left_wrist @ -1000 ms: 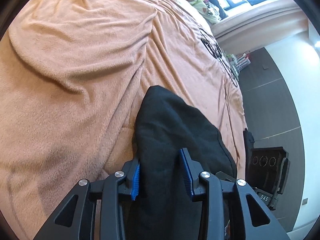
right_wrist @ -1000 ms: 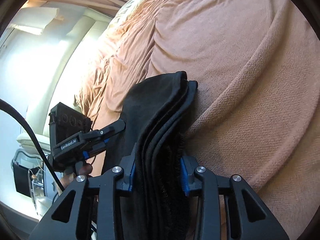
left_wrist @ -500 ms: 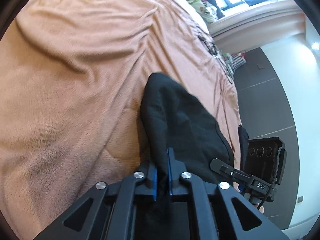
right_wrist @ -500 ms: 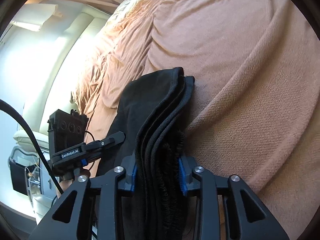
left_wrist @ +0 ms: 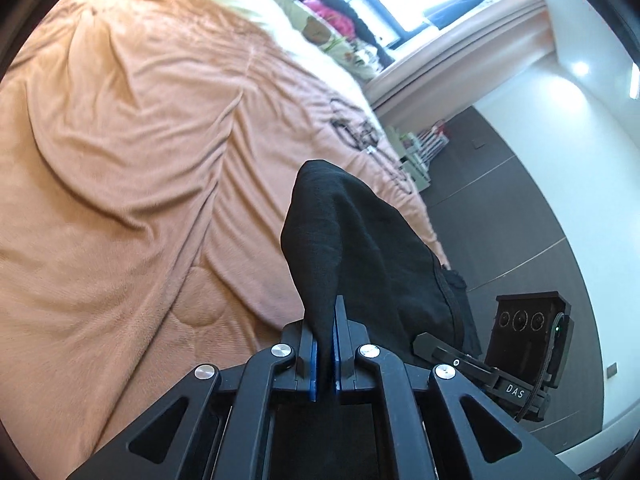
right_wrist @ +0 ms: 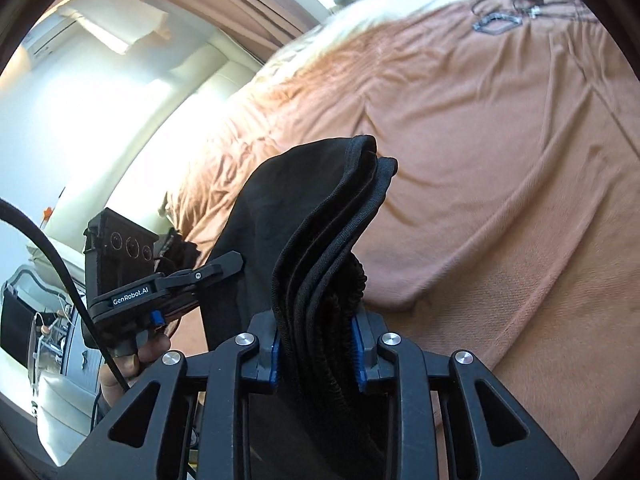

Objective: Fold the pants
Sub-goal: 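Lift the folded pants off the bed with both grippers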

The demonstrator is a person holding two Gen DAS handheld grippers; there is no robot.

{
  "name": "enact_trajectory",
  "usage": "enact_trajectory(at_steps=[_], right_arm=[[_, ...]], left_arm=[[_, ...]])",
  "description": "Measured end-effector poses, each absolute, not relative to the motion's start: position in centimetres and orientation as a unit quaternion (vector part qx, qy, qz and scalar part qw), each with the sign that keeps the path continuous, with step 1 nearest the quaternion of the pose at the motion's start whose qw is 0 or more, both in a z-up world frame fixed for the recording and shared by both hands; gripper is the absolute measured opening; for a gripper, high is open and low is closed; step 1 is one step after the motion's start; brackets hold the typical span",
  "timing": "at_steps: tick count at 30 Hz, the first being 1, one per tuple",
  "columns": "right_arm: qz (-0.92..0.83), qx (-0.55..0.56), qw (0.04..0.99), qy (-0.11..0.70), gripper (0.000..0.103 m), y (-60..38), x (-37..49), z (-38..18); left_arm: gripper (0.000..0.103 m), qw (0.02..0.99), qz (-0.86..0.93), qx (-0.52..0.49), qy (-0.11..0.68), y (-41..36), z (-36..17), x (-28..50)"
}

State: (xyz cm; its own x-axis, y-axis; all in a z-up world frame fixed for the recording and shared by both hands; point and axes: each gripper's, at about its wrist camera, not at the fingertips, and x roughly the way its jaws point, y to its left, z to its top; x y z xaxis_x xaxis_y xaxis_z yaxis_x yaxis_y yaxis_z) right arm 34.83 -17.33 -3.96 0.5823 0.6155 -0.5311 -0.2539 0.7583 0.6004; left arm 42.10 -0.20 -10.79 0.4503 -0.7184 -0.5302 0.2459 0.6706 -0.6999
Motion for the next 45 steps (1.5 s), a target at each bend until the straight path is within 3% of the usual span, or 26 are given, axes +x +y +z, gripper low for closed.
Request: enact_trajectory(at_steps=[14, 24, 45], right_arm=[[0.272, 0.176, 0.904, 0.279, 0.024, -15.3, 24.9, 3.2], [0.297, 0.147, 0.909, 0.251, 0.024, -11.4, 21.8, 5.0], [0.366, 0.122, 0.894, 0.229, 0.024, -0.2, 26.2, 4.8]], left_arm=[[0.005, 0.845, -0.313, -0.271, 0.338, 2.8, -2.4, 36.2], [0.005, 0.871, -0.294, -0.265, 0.292, 7.6, 1.8, 32.2], [0.005, 0.910, -0.211, -0.277, 0.225, 24.0, 5.7, 26.7]])
